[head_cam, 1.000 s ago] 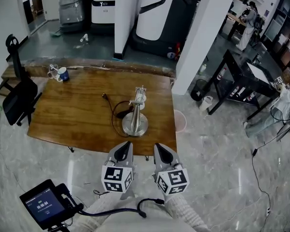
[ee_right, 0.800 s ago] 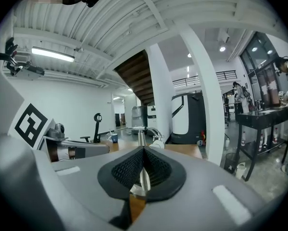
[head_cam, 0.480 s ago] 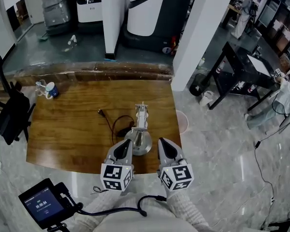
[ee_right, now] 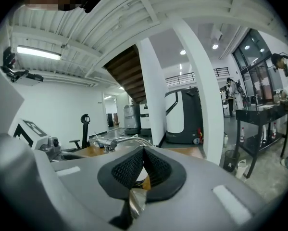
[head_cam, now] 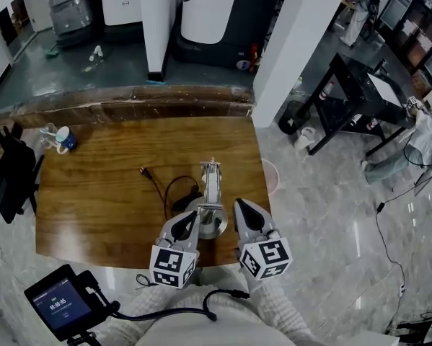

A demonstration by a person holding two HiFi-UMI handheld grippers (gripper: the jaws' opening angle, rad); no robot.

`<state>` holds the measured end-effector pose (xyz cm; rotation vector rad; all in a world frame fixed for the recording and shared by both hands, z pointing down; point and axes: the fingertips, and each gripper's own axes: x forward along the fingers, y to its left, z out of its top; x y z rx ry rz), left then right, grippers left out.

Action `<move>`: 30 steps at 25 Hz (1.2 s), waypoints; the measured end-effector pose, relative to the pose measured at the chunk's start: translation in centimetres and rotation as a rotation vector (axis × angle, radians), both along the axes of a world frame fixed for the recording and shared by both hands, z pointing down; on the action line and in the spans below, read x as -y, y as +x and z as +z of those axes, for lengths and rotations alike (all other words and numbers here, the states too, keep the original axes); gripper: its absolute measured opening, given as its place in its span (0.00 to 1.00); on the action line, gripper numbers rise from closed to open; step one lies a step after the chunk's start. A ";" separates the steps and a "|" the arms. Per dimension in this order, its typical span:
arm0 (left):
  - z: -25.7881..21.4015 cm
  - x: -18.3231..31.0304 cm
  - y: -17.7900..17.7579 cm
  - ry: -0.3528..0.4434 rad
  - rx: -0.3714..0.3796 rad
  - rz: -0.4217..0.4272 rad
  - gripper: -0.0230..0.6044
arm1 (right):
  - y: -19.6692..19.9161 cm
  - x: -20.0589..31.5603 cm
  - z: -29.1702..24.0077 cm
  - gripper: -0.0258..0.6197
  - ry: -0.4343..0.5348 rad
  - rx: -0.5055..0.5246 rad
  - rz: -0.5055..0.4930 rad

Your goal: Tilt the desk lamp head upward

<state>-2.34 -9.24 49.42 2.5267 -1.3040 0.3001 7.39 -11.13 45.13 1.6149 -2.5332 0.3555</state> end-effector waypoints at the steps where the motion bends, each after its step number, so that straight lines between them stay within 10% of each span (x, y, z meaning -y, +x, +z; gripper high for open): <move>1: 0.1 -0.2 0.1 0.006 0.009 0.019 0.05 | 0.0 0.2 0.0 0.03 -0.008 0.006 -0.011; 19: 1.4 -2.5 1.9 0.028 0.067 0.279 0.29 | -1.6 3.2 -1.4 0.17 -0.150 0.098 -0.252; 30: 2.9 0.3 3.9 0.051 0.102 0.306 0.31 | -3.1 7.0 -0.3 0.23 -0.376 0.378 -0.335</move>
